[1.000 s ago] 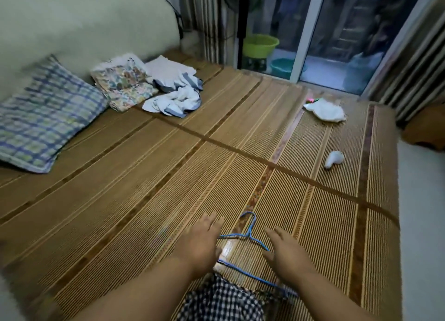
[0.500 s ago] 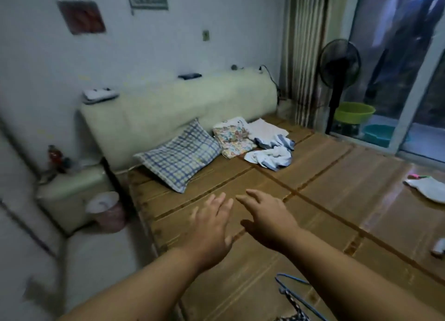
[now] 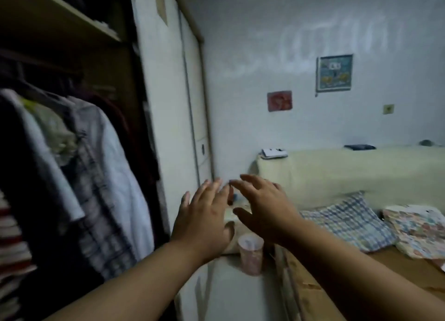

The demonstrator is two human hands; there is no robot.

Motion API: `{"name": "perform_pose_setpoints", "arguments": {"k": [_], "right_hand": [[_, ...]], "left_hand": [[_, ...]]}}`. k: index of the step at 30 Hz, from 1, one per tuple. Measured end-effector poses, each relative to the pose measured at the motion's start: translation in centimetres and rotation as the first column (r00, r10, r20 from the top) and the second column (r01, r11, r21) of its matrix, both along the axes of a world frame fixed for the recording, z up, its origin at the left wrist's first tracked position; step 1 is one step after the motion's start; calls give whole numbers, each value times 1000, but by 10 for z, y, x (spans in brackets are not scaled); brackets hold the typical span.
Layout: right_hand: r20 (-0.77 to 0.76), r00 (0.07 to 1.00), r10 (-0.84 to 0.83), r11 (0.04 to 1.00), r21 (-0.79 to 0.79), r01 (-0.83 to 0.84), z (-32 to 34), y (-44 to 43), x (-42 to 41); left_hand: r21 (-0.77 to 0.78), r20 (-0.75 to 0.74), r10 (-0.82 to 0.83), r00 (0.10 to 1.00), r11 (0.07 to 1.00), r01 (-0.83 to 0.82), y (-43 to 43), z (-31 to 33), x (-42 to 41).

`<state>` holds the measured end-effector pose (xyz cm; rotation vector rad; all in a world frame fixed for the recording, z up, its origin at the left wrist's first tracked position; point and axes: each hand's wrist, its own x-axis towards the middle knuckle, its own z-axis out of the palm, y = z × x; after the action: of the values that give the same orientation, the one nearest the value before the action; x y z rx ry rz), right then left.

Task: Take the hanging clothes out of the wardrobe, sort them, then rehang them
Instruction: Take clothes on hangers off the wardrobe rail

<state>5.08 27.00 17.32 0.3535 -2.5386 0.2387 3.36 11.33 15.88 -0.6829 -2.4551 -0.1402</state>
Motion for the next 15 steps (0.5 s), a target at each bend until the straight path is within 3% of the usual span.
{"name": "perform_pose_setpoints", "arguments": {"k": [7, 15], "right_hand": [[-137, 950, 281, 958, -25, -287, 42, -116, -42], [-246, 775, 582, 794, -32, -607, 78, -202, -92]], "left_hand": [[121, -121, 323, 939, 943, -309, -104, 45, 5], [110, -255, 603, 756, 794, -597, -173, 87, 13]]}}
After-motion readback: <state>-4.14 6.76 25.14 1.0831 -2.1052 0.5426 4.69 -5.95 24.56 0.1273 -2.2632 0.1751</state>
